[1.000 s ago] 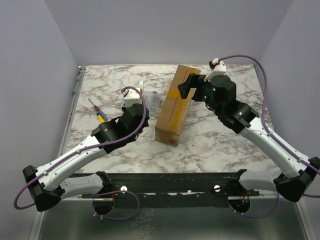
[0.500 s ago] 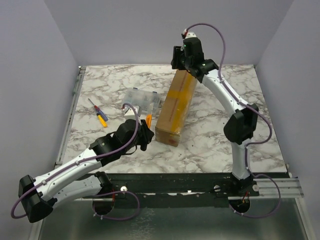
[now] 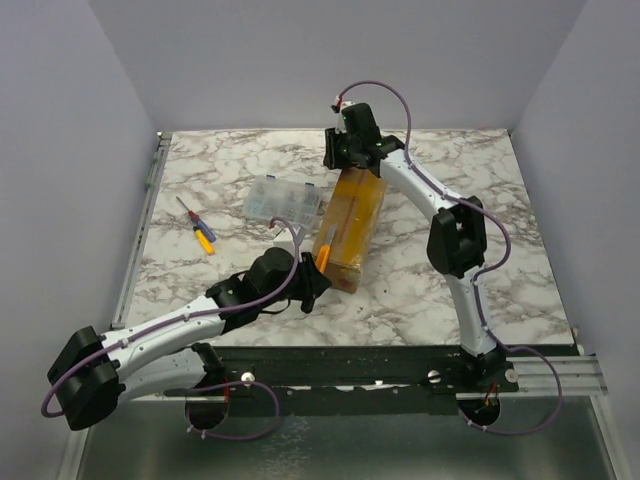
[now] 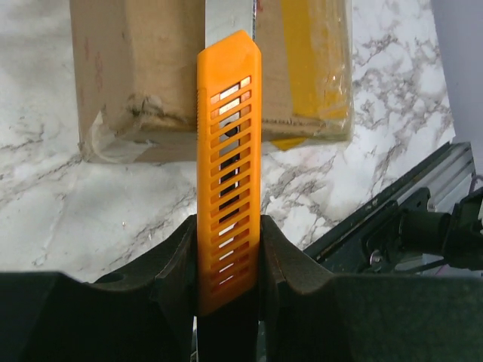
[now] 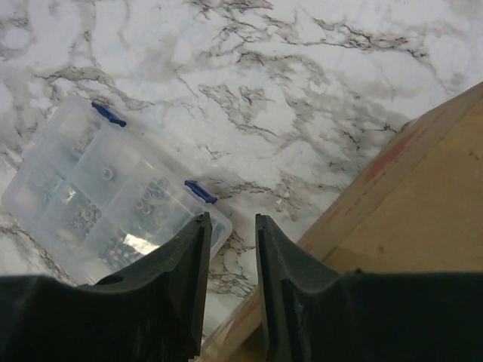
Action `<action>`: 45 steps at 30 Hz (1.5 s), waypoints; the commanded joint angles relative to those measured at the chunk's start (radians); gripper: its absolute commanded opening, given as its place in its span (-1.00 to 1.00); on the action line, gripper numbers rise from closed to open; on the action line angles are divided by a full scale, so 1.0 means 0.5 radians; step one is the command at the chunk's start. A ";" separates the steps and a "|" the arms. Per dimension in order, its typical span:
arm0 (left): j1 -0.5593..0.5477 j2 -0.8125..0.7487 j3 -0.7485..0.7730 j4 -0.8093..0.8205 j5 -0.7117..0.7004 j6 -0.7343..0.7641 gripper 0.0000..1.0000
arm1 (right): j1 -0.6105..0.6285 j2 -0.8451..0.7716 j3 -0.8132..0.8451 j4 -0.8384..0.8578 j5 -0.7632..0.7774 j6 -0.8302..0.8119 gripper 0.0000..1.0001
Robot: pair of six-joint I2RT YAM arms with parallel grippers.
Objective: Unpack the express box
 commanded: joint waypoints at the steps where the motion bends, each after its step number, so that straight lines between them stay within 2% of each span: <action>1: 0.004 0.174 -0.011 0.339 -0.147 -0.108 -1.00 | -0.014 -0.195 -0.280 -0.027 0.288 0.067 -0.24; 3: 0.008 0.302 0.053 0.350 -0.225 -0.122 -1.00 | -0.042 -0.292 -0.429 -0.023 0.416 0.140 -0.24; 8: 0.024 0.524 0.257 0.346 -0.394 -0.018 -1.00 | -0.201 -0.549 -0.850 0.095 0.454 0.335 -0.23; 13: 0.045 0.607 0.510 0.166 -0.460 0.166 -1.00 | -0.318 -0.702 -1.030 0.145 0.388 0.363 -0.14; 19: 0.054 0.381 0.591 -0.186 -0.339 0.363 -1.00 | -0.319 -1.003 -1.116 0.076 0.376 0.117 0.24; 21: 0.054 0.258 0.576 -0.378 -0.288 0.421 -1.00 | -0.321 -1.118 -1.149 -0.002 0.300 0.035 0.42; 25: -0.001 0.132 0.627 -0.837 -0.179 0.414 -1.00 | -0.302 -1.298 -1.318 -0.157 0.035 0.011 0.49; 27: -0.170 0.158 0.690 -1.030 -0.313 0.332 -1.00 | -0.295 -1.411 -1.468 -0.119 -0.128 0.031 0.41; 30: -0.573 0.285 0.785 -1.230 -0.625 0.175 -1.00 | -0.292 -1.574 -1.645 -0.052 -0.306 0.039 0.31; 32: -0.842 0.409 0.917 -1.373 -0.883 0.093 -1.00 | -0.292 -1.641 -1.733 -0.009 -0.341 0.019 0.26; 33: -0.897 0.455 0.952 -1.419 -0.955 0.063 -1.00 | -0.290 -1.662 -1.764 -0.001 -0.338 0.003 0.22; 38: -0.963 0.486 0.985 -1.461 -0.999 0.011 -1.00 | -0.289 -1.660 -1.874 -0.035 -0.293 -0.044 -0.11; 45: -0.969 0.608 1.059 -1.498 -0.960 -0.002 -1.00 | -0.286 -1.678 -1.945 0.006 -0.271 -0.024 -0.18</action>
